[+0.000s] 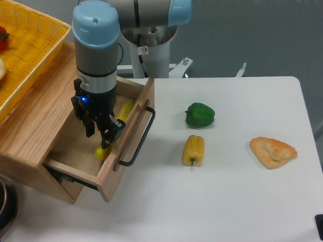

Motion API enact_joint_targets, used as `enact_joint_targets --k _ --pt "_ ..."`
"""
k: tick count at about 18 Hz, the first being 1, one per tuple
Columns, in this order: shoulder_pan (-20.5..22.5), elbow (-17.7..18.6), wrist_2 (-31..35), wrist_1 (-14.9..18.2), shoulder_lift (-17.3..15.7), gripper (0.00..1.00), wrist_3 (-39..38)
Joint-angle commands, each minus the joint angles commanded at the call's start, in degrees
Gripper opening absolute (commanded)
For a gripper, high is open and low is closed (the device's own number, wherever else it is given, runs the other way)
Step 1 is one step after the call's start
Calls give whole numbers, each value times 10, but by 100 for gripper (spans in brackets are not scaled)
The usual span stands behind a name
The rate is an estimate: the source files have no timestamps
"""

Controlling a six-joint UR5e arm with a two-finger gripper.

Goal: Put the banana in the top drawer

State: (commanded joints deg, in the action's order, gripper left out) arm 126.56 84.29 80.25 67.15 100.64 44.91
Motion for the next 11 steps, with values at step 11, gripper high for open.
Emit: enact_joint_targets --k 11 --pt "39 -25 -1 1 -31 62 2"
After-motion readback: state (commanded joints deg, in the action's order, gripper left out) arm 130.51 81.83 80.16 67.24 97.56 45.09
